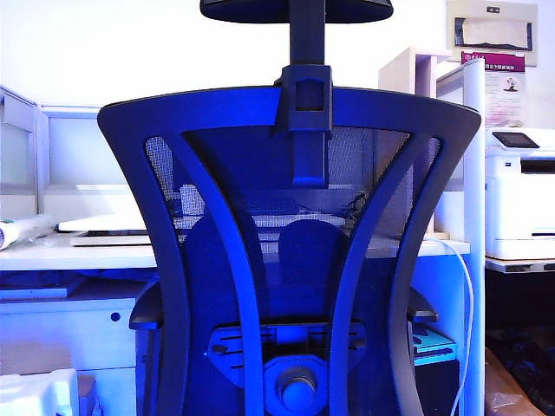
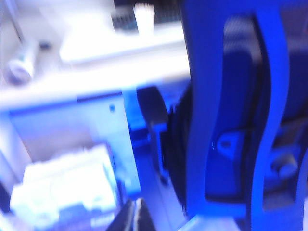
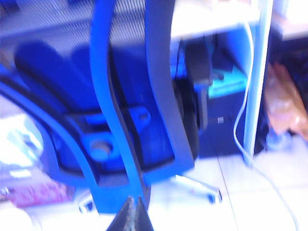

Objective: Pull out the black chair under the table.

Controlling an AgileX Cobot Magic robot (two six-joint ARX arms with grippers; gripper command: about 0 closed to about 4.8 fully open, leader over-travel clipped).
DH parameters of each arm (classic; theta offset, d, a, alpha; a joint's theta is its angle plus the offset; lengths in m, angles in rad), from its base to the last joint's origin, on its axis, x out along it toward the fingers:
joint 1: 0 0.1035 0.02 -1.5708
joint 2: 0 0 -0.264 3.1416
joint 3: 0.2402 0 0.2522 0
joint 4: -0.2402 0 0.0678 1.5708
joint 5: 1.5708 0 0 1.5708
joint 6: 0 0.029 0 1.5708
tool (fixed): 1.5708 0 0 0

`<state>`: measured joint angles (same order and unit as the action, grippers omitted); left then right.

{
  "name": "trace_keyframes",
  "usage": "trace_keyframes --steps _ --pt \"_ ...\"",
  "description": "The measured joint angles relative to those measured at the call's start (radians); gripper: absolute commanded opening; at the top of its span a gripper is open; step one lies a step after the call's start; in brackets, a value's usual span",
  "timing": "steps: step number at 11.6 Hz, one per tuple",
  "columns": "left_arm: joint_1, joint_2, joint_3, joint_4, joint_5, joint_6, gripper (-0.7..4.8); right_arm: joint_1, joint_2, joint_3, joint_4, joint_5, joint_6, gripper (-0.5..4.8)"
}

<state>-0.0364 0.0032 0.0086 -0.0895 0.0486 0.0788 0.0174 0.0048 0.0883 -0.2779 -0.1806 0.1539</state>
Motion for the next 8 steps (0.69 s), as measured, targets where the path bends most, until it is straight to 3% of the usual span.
trace_keyframes --steps 3,8 --pt "0.0 0.0 0.001 -0.068 -0.008 0.014 0.21 0.0 0.0 -0.043 0.005 0.005 -0.006 -0.06" --pt "0.0 0.0 0.001 -0.071 -0.019 -0.005 0.22 0.0 0.0 -0.045 0.011 0.005 -0.021 -0.05"
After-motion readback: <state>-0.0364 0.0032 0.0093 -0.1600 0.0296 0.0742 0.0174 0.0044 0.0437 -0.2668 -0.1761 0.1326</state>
